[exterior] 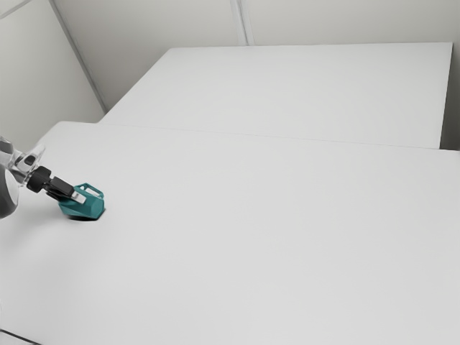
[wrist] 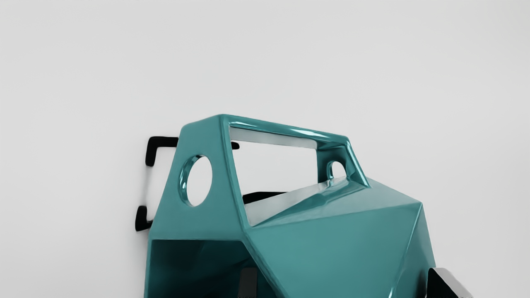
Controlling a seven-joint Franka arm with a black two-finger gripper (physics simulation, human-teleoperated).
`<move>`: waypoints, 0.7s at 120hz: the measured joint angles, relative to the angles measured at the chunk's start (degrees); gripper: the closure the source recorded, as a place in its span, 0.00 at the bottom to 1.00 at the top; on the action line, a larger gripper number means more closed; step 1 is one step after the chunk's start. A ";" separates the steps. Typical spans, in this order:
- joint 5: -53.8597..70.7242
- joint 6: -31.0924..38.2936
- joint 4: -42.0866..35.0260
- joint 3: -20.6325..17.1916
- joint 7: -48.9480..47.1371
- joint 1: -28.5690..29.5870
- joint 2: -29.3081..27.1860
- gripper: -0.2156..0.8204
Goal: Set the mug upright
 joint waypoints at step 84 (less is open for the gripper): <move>-1.04 0.04 0.88 -1.46 0.12 -0.79 -0.78 0.87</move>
